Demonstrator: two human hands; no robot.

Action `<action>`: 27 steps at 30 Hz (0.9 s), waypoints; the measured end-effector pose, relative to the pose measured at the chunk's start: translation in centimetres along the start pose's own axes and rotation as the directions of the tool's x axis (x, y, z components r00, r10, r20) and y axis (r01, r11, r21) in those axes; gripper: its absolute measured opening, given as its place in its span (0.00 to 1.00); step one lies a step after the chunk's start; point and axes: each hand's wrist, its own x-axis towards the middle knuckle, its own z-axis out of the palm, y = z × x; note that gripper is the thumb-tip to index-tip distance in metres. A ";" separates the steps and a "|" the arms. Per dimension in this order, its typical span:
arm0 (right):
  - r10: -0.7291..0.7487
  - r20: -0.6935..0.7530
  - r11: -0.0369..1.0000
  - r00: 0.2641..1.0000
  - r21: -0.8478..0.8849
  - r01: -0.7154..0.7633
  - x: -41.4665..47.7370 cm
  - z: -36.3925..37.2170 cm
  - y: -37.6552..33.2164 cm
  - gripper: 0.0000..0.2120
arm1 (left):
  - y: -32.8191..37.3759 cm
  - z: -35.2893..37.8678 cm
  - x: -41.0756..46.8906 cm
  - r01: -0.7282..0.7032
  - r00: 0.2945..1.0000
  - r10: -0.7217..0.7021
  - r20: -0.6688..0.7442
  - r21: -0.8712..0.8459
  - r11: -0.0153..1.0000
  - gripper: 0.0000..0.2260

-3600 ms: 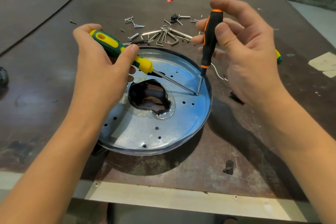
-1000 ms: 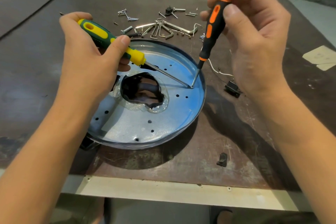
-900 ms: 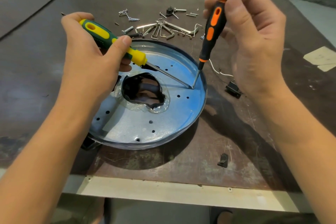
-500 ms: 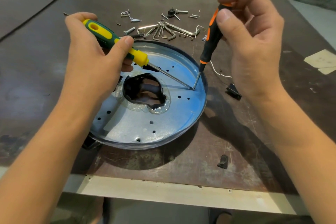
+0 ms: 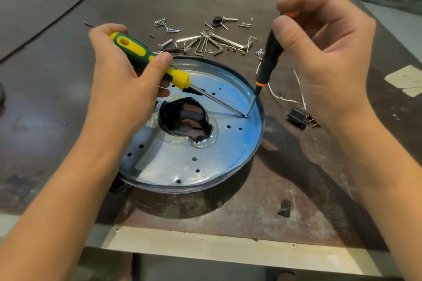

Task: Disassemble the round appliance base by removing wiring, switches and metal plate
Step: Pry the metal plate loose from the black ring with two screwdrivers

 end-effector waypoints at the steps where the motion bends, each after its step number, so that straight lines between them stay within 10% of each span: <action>1: 0.008 0.018 1.000 1.000 0.020 -0.009 0.0 -0.2 0.1 0.11 | 0.0 0.0 0.0 0.001 1.000 -0.001 0.001 0.002 1.000 0.20; 27: -0.059 0.125 0.998 0.990 -0.002 0.060 -0.1 -0.5 -0.5 0.09 | 0.1 0.0 -0.1 -0.013 1.000 0.013 0.010 0.019 1.000 0.20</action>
